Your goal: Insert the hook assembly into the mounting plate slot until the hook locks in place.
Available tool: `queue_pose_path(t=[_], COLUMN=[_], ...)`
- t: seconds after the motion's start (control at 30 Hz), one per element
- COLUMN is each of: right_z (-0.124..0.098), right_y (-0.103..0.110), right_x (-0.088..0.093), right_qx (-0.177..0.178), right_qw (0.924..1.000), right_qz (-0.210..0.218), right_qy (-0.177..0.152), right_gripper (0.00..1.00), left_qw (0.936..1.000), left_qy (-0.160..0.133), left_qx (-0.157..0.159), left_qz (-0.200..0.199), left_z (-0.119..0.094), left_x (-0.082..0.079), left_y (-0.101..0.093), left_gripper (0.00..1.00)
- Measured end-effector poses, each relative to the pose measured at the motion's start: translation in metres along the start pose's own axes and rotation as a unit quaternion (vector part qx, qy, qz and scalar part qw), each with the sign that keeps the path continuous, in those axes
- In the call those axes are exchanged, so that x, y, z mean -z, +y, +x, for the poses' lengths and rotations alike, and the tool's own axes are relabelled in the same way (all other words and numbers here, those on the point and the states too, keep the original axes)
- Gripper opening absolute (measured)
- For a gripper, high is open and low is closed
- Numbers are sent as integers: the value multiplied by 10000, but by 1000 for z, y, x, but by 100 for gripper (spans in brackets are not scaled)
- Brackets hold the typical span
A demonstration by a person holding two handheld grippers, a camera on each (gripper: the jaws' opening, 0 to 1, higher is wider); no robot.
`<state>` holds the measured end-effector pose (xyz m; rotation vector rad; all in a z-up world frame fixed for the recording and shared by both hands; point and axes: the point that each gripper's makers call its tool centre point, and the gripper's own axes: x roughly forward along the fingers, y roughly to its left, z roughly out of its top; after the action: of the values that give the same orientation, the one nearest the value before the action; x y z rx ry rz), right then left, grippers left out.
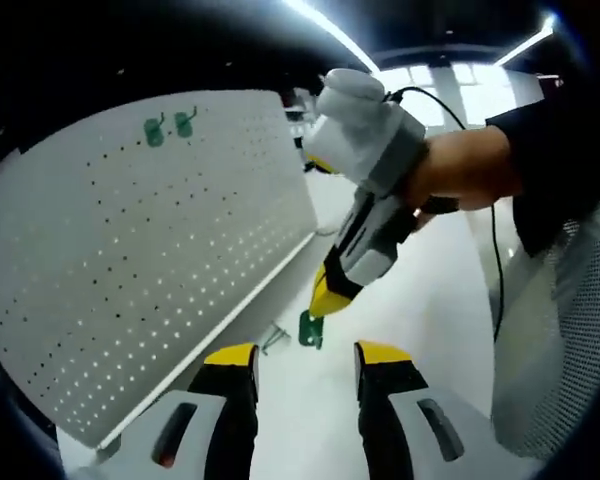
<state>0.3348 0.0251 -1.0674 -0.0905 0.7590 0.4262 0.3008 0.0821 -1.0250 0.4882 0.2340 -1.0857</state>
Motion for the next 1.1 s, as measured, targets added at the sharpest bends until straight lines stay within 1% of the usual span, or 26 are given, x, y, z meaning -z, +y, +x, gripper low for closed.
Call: queue_pose_path(t=[0.1,0.17,0.3,0.4,0.47,0.53,0.63,0.87,1.1], right_z=[-2,-4,-6,-8,-9,-11,-13,-15,-18], right_y=[5,11,19,26,29,33,36,43,51], right_x=[-2,-2,-5,-6,-6,-7,-9,-6,-6], right_qx=[-70,-194,-322,-518,-585,-696,-772,-969,-1224], right_qw=[10000,9998,9995,9986,9982,9973,9966,9944,9906], right_qz=[-29,-24,-33,67,68,176,230,247,474], right_qy=[17,57,71,105,137,138,154,335,382], right_gripper=[0,0,0,0,0,0,0,0,0], left_qw=[10000,10000,9997,9995,9994,9993,9991,9984,9980], left_qy=[8,24,49,62,69,79,93,114,121], left_qx=[11,21,136,169,187,205,246,329,369], left_qz=[-7,44,178,246,285,301,338,450,501], left_z=[0,1,2,3,3,4,4,5,5], left_x=[2,3,5,5,5,6,7,8,9], left_y=[1,1,-5,-7,-8,-9,-10,-14,-16], left_gripper=[36,35,31,29,27,26,25,19,14])
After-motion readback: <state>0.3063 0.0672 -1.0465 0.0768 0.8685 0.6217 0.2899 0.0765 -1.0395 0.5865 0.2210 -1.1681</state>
